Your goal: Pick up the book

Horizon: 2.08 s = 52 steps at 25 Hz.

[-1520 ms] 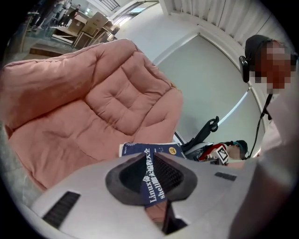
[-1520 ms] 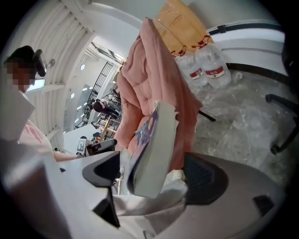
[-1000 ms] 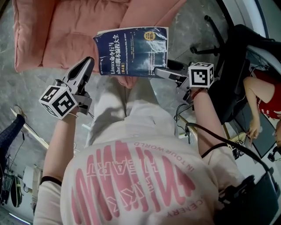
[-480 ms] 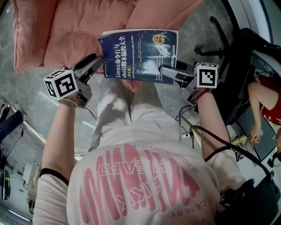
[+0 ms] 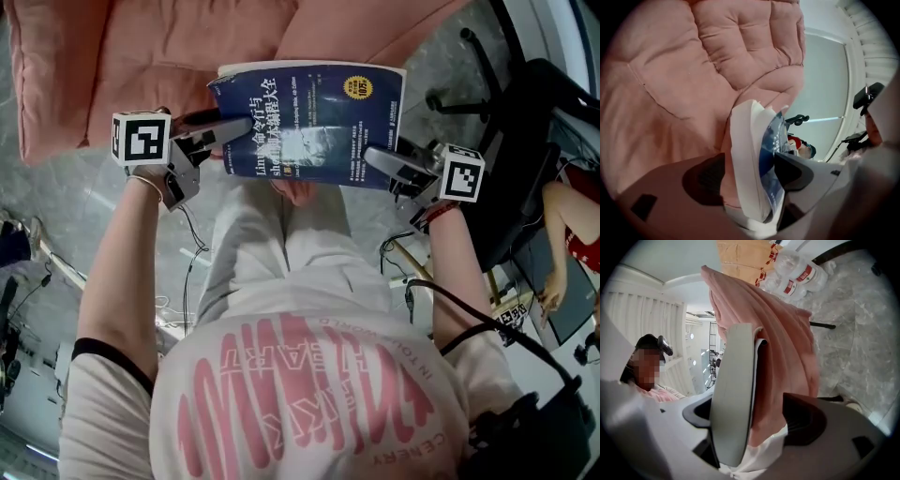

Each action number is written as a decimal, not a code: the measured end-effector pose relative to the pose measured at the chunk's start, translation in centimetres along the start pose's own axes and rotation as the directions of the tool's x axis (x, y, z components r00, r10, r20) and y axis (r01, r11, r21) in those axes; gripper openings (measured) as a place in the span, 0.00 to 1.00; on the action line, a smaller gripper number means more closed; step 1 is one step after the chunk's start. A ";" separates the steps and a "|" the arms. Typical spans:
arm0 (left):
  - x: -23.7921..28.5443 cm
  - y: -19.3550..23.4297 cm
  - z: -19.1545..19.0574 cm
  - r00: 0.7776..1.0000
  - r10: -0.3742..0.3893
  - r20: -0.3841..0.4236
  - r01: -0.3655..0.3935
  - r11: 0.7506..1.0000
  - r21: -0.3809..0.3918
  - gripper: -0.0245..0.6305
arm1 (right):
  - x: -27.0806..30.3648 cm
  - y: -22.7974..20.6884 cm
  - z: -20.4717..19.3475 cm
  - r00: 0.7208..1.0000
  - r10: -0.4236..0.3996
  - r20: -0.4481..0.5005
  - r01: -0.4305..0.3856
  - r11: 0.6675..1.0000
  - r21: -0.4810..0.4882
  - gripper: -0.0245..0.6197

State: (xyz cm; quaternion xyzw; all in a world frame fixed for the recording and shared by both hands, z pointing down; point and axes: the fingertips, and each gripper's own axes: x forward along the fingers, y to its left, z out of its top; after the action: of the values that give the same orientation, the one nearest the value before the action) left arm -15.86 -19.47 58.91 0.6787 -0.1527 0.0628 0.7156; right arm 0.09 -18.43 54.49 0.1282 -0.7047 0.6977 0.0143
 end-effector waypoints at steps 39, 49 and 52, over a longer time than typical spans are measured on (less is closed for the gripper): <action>1.7 -2.0 3.1 0.951 -0.189 0.243 0.201 0.979 -0.023 0.44 | 2.4 1.3 0.7 0.992 0.124 0.018 -0.126 0.988 0.093 0.34; 1.3 -2.8 3.2 0.947 -0.162 0.279 0.167 0.986 0.005 0.41 | 2.6 1.0 1.1 0.996 0.051 0.067 -0.058 0.994 0.097 0.32; 1.1 -2.6 3.1 0.944 -0.151 0.293 0.158 0.987 0.001 0.40 | 2.8 1.1 1.1 0.998 0.036 0.057 -0.041 0.995 0.092 0.32</action>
State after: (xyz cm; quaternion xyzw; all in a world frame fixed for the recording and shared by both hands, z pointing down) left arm -14.47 -22.85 56.81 0.6824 -0.2037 -0.0962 0.6954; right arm -2.71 -20.02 53.92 0.1343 -0.6739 0.7261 -0.0246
